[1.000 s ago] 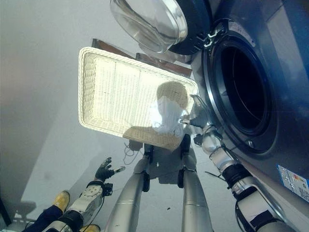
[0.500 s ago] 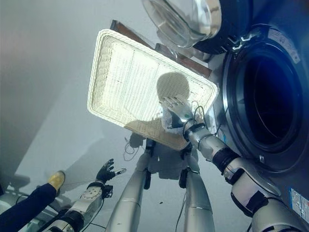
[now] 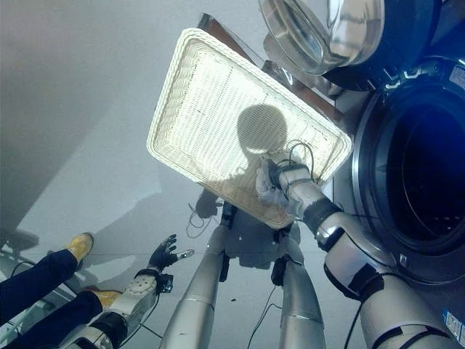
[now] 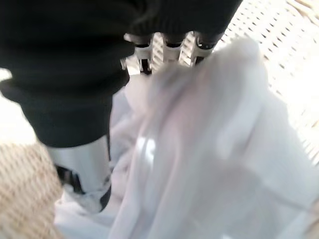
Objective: Put the clothes into the washing machine.
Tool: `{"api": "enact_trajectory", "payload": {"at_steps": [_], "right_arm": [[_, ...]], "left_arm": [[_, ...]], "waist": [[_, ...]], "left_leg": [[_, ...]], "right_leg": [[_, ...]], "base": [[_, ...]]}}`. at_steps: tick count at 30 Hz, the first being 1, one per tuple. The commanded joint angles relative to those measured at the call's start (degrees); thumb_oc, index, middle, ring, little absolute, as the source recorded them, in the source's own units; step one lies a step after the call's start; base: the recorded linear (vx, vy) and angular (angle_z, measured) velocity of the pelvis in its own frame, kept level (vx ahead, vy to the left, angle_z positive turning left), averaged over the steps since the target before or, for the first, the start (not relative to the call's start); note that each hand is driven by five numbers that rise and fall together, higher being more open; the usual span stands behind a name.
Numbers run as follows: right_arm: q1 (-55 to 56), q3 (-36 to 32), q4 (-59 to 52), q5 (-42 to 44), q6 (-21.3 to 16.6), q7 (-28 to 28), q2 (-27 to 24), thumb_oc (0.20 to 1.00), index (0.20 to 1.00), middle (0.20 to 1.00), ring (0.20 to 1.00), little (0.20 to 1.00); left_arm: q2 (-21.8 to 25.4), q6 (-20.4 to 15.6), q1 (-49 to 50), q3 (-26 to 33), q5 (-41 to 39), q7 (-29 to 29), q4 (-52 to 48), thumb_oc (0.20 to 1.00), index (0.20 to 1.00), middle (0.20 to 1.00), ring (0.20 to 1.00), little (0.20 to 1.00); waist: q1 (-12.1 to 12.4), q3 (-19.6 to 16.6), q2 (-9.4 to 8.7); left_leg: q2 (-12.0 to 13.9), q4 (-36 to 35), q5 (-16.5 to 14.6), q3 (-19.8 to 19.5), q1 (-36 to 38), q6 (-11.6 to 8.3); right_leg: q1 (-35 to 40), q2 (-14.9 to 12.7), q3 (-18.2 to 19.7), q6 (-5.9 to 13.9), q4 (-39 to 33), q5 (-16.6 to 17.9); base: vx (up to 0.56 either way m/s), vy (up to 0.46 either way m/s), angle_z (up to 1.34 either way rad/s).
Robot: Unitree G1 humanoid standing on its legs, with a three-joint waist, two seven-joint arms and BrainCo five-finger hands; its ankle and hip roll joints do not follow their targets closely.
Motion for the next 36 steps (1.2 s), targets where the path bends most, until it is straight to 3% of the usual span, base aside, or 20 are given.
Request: {"api": "enact_trajectory", "payload": {"at_steps": [1,4,6,9,11,12,15,17,18,19,24,28,33,34,36], "right_arm": [[8.3,3.6,12.8,-7.2,1.1,25.9,-2.5,0.200,0.200,0.200,0.200,0.200],[8.2,2.7,14.0,-7.8,-0.4,30.9,-1.8,0.200,0.200,0.200,0.200,0.200],[7.7,2.5,14.0,-7.7,-1.2,30.9,-1.4,0.200,0.200,0.200,0.200,0.200],[7.3,2.1,12.9,-4.8,-1.9,23.5,-1.1,0.200,0.200,0.200,0.200,0.200],[6.2,2.1,9.8,3.1,-0.2,14.6,-1.7,0.200,0.200,0.200,0.200,0.200],[6.2,1.8,8.8,3.7,0.3,13.8,-1.8,0.200,0.200,0.200,0.200,0.200],[5.4,0.8,-1.1,16.9,4.9,3.0,-4.6,0.200,0.200,0.200,0.200,0.200],[5.4,-0.4,-6.3,25.7,5.5,-1.7,-6.3,0.200,0.200,0.200,0.200,0.200],[6.4,-2.2,-12.7,35.5,6.8,-5.4,-8.5,0.200,0.200,0.200,0.200,0.200],[6.8,-3.0,-14.2,37.5,6.9,-6.2,-8.9,0.200,0.200,0.200,0.200,0.200],[11.0,-10.4,-20.3,56.1,1.5,-14.5,-11.8,0.200,0.200,0.200,0.200,0.200],[15.1,-19.3,-19.0,69.2,-6.5,-20.6,-12.4,0.200,0.200,0.200,0.200,0.200],[18.3,-25.2,-18.6,78.8,-9.7,-21.8,-11.1,0.200,0.200,0.200,0.200,0.200],[20.3,-28.9,-18.6,87.4,-11.2,-21.2,-9.8,0.200,0.200,0.200,0.200,0.200],[22.4,-32.8,-18.8,96.3,-11.7,-20.2,-7.3,0.200,0.200,0.200,0.200,0.200]], "left_arm": [[1.0,1.4,0.0,-1.0,1.3,-0.1,-1.1,1.000,1.000,1.000,1.000,1.000],[1.7,1.9,-0.3,-1.6,1.0,-0.1,-2.3,1.000,1.000,1.000,1.000,1.000],[1.7,2.8,-0.7,-1.3,1.0,-0.1,-2.8,1.000,1.000,1.000,1.000,1.000],[2.2,4.2,-1.1,-0.7,0.7,0.0,-3.5,1.000,1.000,1.000,1.000,1.000],[2.4,4.9,-0.9,0.1,1.0,0.3,-3.7,1.000,1.000,1.000,1.000,1.000],[2.5,5.0,-0.8,0.2,1.0,0.3,-3.8,1.000,1.000,1.000,1.000,1.000],[3.0,4.8,1.2,1.7,1.7,0.8,-4.4,1.000,1.000,1.000,1.000,1.000],[3.3,4.4,2.4,2.5,1.8,1.1,-4.7,1.000,1.000,1.000,1.000,1.000],[3.5,3.7,4.1,3.4,1.5,1.4,-5.1,1.000,1.000,1.000,1.000,1.000],[3.6,3.6,4.4,3.7,1.5,1.4,-5.2,1.000,1.000,1.000,1.000,1.000],[3.7,2.0,6.3,5.5,1.7,1.0,-4.4,1.000,1.000,1.000,1.000,1.000],[2.5,-0.2,6.9,5.7,1.8,0.4,-2.4,1.000,1.000,1.000,1.000,1.000],[1.1,-1.0,7.0,5.1,1.3,1.0,-1.7,1.000,1.000,1.000,1.000,1.000],[0.1,-1.3,6.8,4.7,1.1,1.4,-1.0,1.000,1.000,1.000,1.000,1.000],[-0.8,-1.6,6.3,4.2,0.9,1.8,0.1,1.000,1.000,1.000,1.000,1.000]], "waist": [[2.5,0.4,2.68],[2.9,0.4,2.55],[3.0,0.4,2.43],[2.8,0.4,2.07],[2.5,0.4,1.53],[2.4,0.4,1.41],[1.3,0.4,0.39],[0.7,0.4,-0.18],[-0.2,0.4,-0.76],[-0.4,0.4,-0.90],[-2.5,0.4,-1.53],[-4.2,0.4,-0.68],[-5.2,0.4,0.13],[-5.8,0.4,0.82],[-6.3,0.4,1.40]], "left_leg": [[-5.4,-0.9,-1.0,3.6,0.2,2.90],[-5.7,-0.7,-1.0,3.1,0.6,3.06],[-5.9,-0.6,-1.1,2.9,1.0,3.13],[-5.9,-0.5,-1.2,2.9,1.8,3.11],[-5.7,-0.5,-1.5,3.1,2.4,3.01],[-5.6,-0.5,-1.5,3.2,2.5,2.98],[-5.1,-0.5,-1.8,4.1,3.4,2.74],[-4.8,-0.5,-2.0,4.7,4.0,2.63],[-4.4,-0.6,-2.2,5.3,4.5,2.51],[-4.3,-0.6,-2.2,5.5,4.6,2.48],[-3.6,-0.6,-2.6,7.0,5.9,2.33],[-3.4,-0.3,-3.1,8.3,7.0,2.31],[-3.4,0.0,-3.6,9.2,7.5,2.34],[-3.6,0.3,-3.9,9.7,7.8,2.40],[-3.7,0.8,-4.3,10.2,8.0,2.44]], "right_leg": [[0.0,0.2,0.0,5.61,-0.7,1.6],[0.4,0.0,-0.1,5.57,-1.0,2.0],[0.8,-0.1,0.0,5.61,-1.1,2.2],[1.3,0.0,0.1,5.68,-1.4,2.5],[1.8,0.1,0.3,5.76,-1.9,2.8],[1.9,0.2,0.3,5.78,-2.0,2.9],[2.6,0.7,0.9,5.88,-2.7,3.2],[3.0,1.0,1.4,5.89,-3.0,3.3],[3.3,1.5,1.8,5.89,-3.2,3.3],[3.4,1.6,2.0,5.87,-3.2,3.3],[3.8,2.4,3.3,5.56,-3.1,3.2],[4.1,2.7,4.1,5.26,-2.9,3.0],[4.2,2.7,4.6,5.06,-2.5,2.6],[4.2,2.6,4.8,4.94,-2.2,2.4],[4.2,2.5,5.1,4.83,-1.7,2.0]], "base": [[0.02,-0.079,0.10],[0.01,-0.063,0.10],[0.01,-0.051,0.21],[0.01,-0.045,0.11],[0.00,-0.056,0.06],[0.00,-0.041,0.03],[-0.01,0.000,-0.06],[-0.02,0.023,-0.26],[-0.01,0.044,-0.27],[-0.01,0.066,-0.28],[0.00,0.047,-0.29],[0.00,0.090,-0.30],[0.00,0.055,-0.19],[0.00,0.083,-0.13],[0.00,0.069,-0.12]]}}
